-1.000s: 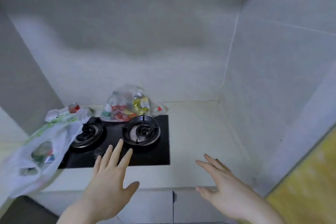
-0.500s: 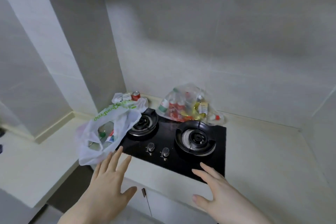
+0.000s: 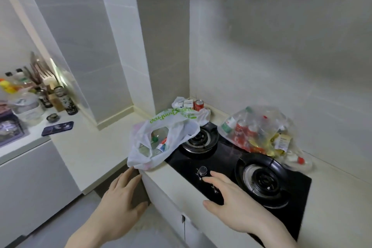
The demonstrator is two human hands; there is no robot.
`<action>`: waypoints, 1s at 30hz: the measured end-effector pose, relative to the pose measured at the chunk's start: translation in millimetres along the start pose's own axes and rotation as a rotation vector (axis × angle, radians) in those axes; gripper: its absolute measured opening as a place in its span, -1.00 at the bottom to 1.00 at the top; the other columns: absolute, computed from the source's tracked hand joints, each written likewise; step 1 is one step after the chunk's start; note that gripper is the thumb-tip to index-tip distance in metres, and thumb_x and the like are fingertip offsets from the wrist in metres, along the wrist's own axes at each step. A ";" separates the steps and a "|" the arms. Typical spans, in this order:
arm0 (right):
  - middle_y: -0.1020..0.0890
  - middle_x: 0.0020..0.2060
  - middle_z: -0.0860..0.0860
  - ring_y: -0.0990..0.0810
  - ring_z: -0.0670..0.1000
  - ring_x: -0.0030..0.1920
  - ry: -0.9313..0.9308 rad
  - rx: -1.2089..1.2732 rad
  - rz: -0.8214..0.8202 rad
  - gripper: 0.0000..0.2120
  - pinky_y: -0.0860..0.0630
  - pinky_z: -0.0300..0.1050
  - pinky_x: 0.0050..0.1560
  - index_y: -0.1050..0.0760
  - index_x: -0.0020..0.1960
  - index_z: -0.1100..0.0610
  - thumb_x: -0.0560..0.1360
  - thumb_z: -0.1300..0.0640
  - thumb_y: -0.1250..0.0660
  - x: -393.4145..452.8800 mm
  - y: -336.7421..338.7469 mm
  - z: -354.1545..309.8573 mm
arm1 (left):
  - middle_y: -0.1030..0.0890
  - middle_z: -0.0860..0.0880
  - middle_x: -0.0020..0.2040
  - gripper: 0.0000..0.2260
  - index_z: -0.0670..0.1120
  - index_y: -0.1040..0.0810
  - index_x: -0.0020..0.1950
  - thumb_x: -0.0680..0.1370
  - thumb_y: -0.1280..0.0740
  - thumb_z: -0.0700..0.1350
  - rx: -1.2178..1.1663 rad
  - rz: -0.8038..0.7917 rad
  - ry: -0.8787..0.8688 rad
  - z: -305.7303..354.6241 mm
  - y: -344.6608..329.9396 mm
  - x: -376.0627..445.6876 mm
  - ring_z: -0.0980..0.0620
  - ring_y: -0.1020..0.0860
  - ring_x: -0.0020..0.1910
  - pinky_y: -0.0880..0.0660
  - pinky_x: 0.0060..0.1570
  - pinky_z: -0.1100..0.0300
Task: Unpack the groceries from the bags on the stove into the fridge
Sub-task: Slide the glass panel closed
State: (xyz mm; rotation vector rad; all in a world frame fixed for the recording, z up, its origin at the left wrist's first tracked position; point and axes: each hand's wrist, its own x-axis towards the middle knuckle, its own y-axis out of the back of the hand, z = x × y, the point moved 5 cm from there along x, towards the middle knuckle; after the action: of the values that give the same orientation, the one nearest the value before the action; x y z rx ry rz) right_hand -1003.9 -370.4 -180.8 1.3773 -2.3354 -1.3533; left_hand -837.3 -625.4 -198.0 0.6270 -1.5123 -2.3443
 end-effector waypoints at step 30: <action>-0.41 0.38 -0.25 -0.41 -0.16 0.40 -0.383 0.260 0.011 -0.51 -0.36 -0.25 0.39 -0.40 0.49 -0.13 0.57 -0.11 -0.34 303.7 -90.8 -45.2 | -0.51 -0.04 0.37 -0.53 -0.04 -0.42 0.44 0.60 -0.15 0.14 0.479 -0.384 -0.181 -128.7 -13.5 377.3 -0.11 -0.53 0.31 -0.49 0.22 0.05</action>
State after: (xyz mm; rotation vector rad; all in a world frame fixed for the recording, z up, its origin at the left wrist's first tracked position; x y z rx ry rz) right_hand -1099.6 -643.7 -317.7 1.2515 -2.8493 -1.4619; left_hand -1099.8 -893.3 -333.7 0.9035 -2.2432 -2.3574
